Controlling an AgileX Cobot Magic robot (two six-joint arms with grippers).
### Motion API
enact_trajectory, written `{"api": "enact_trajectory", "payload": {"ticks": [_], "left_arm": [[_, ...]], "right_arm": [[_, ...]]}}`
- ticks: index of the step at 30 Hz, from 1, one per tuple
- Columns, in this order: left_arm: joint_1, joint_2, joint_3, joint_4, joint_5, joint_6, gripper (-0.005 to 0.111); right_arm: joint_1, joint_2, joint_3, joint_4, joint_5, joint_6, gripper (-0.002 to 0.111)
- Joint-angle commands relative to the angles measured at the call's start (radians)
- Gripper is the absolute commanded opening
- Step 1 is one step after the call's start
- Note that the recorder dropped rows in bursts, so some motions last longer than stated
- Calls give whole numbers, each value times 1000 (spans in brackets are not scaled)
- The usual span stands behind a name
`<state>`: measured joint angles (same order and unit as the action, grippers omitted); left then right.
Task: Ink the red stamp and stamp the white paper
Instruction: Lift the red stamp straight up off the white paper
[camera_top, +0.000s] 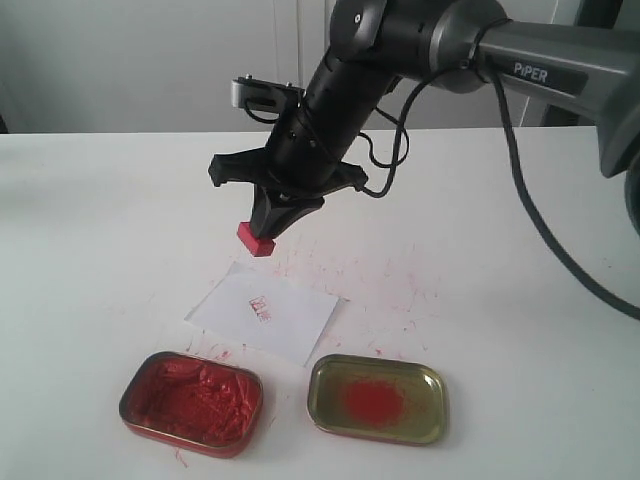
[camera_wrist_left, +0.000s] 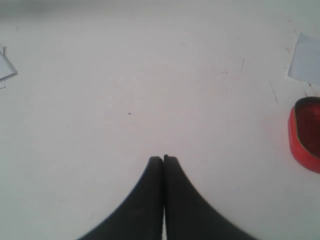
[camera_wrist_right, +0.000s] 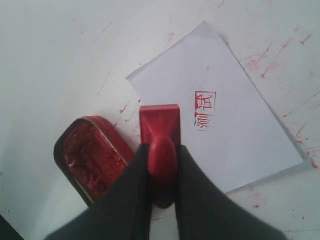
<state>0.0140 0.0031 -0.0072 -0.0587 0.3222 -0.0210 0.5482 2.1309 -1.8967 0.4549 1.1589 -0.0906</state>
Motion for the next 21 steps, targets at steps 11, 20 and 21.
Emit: {"api": "enact_trajectory", "payload": {"ticks": [11,20,21], "left_arm": [[4,-3,7,-11,3,-1,0],[4,-3,7,-11,3,-1,0],[4,-3,7,-11,3,-1,0]], "right_arm": [[-2,-65,19,8,62,-4,0],[-2,-169,183,8,14,-38,0],[-2,-181,196,8,4,-38,0]]}}
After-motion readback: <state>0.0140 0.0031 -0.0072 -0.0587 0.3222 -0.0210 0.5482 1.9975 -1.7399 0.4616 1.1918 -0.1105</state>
